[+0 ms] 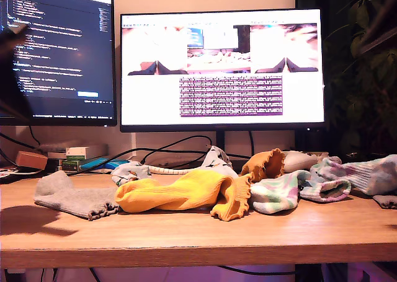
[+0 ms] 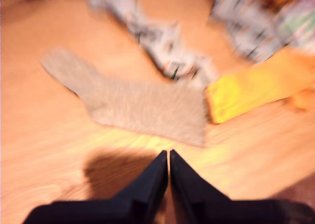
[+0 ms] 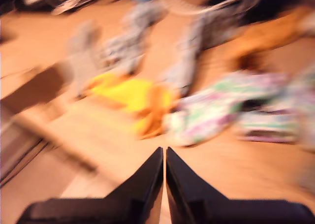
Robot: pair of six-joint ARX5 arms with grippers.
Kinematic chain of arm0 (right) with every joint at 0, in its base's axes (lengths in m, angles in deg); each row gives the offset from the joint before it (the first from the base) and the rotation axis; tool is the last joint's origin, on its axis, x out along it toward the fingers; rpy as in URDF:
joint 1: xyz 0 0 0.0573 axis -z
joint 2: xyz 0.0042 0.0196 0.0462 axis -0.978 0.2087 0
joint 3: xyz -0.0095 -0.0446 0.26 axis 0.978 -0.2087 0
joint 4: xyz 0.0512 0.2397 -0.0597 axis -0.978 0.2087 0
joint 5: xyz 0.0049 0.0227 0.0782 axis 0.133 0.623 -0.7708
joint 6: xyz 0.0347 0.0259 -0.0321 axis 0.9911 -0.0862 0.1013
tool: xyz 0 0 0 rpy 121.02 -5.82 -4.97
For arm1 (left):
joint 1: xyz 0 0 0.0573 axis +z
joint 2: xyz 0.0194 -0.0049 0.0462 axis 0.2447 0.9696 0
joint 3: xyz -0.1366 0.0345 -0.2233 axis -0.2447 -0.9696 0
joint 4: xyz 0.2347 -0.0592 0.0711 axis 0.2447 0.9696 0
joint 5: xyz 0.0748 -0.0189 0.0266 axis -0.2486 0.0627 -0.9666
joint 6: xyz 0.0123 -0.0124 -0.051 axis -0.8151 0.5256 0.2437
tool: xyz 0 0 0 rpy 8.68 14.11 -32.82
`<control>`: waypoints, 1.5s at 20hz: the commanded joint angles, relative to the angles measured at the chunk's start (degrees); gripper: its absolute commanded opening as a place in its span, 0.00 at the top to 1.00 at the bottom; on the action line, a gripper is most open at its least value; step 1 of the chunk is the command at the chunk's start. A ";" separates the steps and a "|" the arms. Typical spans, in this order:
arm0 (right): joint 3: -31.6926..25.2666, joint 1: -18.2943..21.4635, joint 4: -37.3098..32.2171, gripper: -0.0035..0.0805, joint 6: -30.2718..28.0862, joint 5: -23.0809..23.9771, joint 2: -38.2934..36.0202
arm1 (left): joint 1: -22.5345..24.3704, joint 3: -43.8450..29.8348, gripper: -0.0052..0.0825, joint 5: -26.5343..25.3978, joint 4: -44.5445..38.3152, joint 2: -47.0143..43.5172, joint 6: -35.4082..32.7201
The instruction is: Pair up the socks based on colour and pattern, by placing them on top of one another
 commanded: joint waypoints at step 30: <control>1.53 -7.28 -12.98 0.97 -2.01 -0.50 15.26 | -2.82 13.31 0.96 10.58 -7.89 39.63 18.12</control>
